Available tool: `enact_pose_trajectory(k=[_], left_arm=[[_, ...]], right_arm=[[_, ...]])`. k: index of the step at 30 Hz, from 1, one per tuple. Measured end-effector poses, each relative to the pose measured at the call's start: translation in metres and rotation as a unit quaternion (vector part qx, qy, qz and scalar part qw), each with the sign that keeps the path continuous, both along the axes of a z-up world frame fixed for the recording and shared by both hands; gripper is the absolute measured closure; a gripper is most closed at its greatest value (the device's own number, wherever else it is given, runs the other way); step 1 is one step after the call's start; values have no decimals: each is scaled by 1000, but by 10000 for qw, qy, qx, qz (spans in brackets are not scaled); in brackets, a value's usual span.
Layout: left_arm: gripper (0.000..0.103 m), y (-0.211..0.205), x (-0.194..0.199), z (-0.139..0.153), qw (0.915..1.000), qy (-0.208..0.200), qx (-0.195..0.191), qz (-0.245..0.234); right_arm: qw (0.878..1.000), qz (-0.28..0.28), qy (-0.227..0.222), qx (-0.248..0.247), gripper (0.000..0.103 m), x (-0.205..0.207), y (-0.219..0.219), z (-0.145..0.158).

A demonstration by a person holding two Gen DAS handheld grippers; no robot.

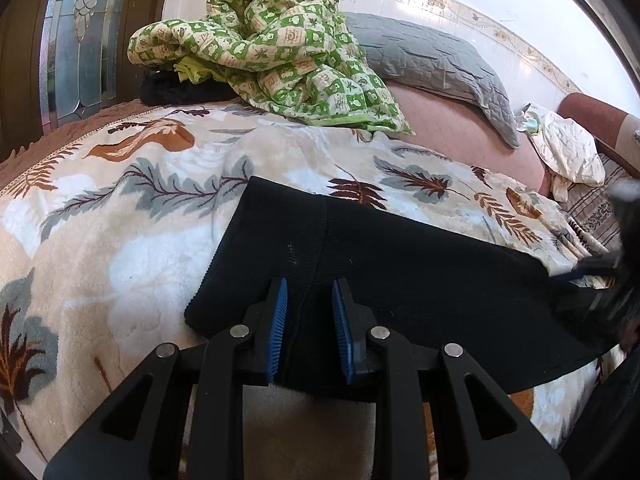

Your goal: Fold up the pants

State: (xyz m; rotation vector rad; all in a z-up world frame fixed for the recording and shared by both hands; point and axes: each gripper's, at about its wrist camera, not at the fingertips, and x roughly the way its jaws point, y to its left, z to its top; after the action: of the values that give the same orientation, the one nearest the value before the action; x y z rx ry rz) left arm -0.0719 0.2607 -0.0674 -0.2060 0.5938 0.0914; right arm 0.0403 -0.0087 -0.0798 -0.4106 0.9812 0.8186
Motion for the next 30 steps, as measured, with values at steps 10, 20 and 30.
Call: enact_pose_trajectory(k=[10, 20, 30], left_arm=[[44, -14, -4, 27, 9999, 130, 84, -68], [40, -144, 18, 26, 9770, 481, -63, -2078], [21, -163, 17, -7, 9763, 347, 210, -2125]], right_arm=[[9644, -1931, -1323, 1228, 31, -56, -138, 80], [9524, -2873, 103, 1017, 21, -76, -228, 25], [8490, -4396, -114, 2931, 20, -125, -313, 46]])
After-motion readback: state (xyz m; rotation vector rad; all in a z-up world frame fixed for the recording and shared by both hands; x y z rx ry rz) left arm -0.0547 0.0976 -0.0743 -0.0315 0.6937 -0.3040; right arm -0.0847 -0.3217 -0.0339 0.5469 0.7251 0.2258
